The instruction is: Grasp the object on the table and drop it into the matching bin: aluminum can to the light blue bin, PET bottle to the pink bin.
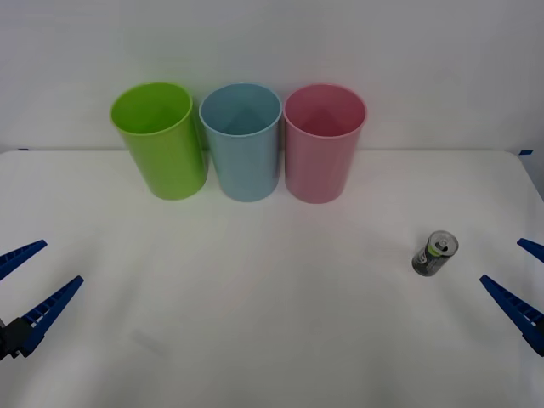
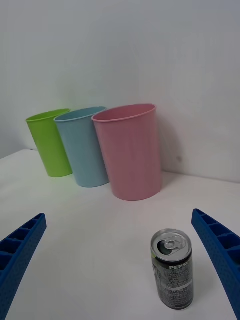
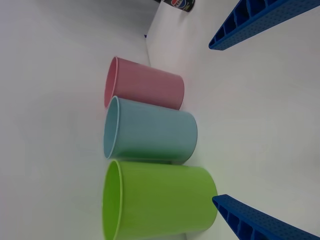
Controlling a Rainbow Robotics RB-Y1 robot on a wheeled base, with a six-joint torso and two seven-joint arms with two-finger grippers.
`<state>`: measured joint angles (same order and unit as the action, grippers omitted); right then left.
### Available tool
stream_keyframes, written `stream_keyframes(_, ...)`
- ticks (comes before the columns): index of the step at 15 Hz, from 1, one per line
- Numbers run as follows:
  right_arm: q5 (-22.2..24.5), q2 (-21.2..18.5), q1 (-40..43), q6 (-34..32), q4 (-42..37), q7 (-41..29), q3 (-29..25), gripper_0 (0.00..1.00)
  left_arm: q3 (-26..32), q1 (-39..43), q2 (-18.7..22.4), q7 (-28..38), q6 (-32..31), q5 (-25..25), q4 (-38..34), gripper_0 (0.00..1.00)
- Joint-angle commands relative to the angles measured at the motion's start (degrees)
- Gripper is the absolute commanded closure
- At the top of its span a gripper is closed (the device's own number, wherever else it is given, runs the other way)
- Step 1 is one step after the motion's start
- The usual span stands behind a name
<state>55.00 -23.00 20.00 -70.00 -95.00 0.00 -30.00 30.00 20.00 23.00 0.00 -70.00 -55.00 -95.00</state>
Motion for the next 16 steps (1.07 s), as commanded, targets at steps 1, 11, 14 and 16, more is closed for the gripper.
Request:
stream_keyframes(1, 0.0, 0.0, 0.0, 0.0, 0.0, 0.0, 0.0, 0.0, 0.0, 0.0, 0.0, 0.0, 0.0, 0.0, 0.0, 0.0)
stream_keyframes(11, 0.3, -2.9, 2.7, 1.1, 3.2, 1.1, 2.1, 0.0, 0.0, 0.0, 0.0, 0.0, 0.0, 0.0, 0.0, 0.0)
stream_keyframes(14, 1.3, -3.3, 2.6, 1.0, 5.0, 2.6, 2.7, 0.0, 0.0, 0.0, 0.0, 0.0, 0.0, 0.0, 0.0, 0.0)
stream_keyframes(16, 1.3, -3.4, 2.2, 1.1, 6.3, 4.2, 3.5, 0.0, 0.0, 0.0, 0.0, 0.0, 0.0, 0.0, 0.0, 0.0)
